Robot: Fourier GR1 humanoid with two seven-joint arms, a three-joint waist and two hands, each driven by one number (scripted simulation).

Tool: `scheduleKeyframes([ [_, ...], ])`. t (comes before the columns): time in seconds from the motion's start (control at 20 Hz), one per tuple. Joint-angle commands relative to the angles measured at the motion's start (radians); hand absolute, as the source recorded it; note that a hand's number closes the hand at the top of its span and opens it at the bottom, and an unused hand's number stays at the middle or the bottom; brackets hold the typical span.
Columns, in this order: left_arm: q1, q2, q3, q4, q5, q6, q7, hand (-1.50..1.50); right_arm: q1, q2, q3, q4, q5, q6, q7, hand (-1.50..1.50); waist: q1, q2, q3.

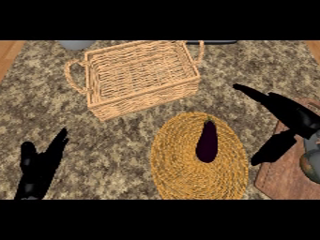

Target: Pick the eggplant from the placemat and place it in the basket

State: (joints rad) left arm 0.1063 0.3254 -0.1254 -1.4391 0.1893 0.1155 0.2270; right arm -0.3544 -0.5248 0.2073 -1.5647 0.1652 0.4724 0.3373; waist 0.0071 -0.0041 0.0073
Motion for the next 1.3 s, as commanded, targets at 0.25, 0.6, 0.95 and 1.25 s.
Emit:
scheduleKeyframes([
  [0.25,0.046,-0.053,-0.005,0.022,-0.041,0.005,0.019,0.00,-0.008,0.097,0.011,0.138,0.144,-0.042,-0.129,-1.50,0.001,0.005,-0.007],
  [0.6,-0.015,-0.058,0.046,0.064,-0.038,-0.034,0.043,0.00,0.032,0.148,0.004,0.129,0.217,-0.058,-0.133,-1.50,-0.006,0.004,-0.007],
  [0.95,0.048,-0.070,0.043,-0.005,-0.064,-0.036,0.051,0.00,0.008,0.188,-0.008,0.276,0.291,-0.105,-0.256,-1.50,-0.001,0.005,-0.007],
  [1.25,0.044,-0.069,0.073,0.030,-0.065,-0.073,0.010,0.00,-0.039,0.288,0.038,0.330,0.368,-0.139,-0.190,-1.50,0.000,0.005,-0.007],
])
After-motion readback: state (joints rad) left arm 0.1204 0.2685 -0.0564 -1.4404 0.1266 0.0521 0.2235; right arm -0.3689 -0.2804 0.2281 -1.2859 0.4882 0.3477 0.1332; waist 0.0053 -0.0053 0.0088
